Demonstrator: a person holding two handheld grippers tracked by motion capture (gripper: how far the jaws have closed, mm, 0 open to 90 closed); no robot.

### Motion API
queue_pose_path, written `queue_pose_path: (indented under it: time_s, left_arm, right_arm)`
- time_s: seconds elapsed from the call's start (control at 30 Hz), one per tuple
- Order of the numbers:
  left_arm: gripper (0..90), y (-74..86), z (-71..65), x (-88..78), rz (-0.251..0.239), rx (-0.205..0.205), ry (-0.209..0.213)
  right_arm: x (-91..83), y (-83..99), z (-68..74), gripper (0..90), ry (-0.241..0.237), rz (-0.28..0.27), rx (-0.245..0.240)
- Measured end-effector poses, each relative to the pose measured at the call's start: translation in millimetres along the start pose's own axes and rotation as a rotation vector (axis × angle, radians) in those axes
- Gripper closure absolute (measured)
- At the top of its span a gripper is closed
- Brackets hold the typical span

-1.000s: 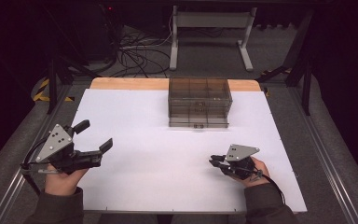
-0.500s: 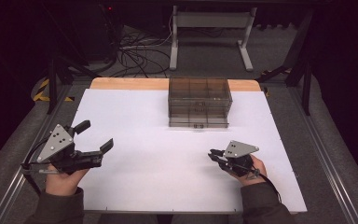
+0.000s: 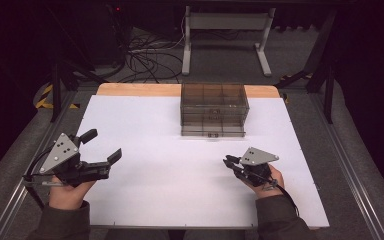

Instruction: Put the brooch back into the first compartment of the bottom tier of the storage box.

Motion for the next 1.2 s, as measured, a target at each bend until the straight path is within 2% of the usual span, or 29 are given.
queue_pose_path:
  time_s: [0.4, 0.73, 0.93, 1.2]
  left_arm:
    - [5.9, 1.4, -1.1, 2.1, 0.008, -0.002, 0.012]
    - [5.9, 0.3, -2.3, 0.6, -0.009, -0.014, 0.023]
    - [6.0, 0.2, -3.0, 0.2, -0.006, -0.008, 0.020]
    - [6.2, 1.8, -1.3, 1.3, 0.007, -0.001, 0.012]
  right_arm:
    - [-2.7, -5.7, -4.3, 79.7, 0.042, -0.027, 0.045]
    - [-4.8, -9.7, -8.7, 79.8, 0.065, -0.042, 0.081]
    - [-1.6, -16.8, -6.2, 79.7, 0.079, -0.025, 0.076]
    - [2.5, -25.6, -4.4, 79.7, 0.097, -0.037, 0.090]
Point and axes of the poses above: each handheld gripper's, and its own axes: x roughly forward along the jaws, y roughly out of its underside, z roughly to its left, the point moved 2 cm from there along x, roughly forward along the jaws, and after that the axes turned 8 degrees about z, right-handed, at the moved point
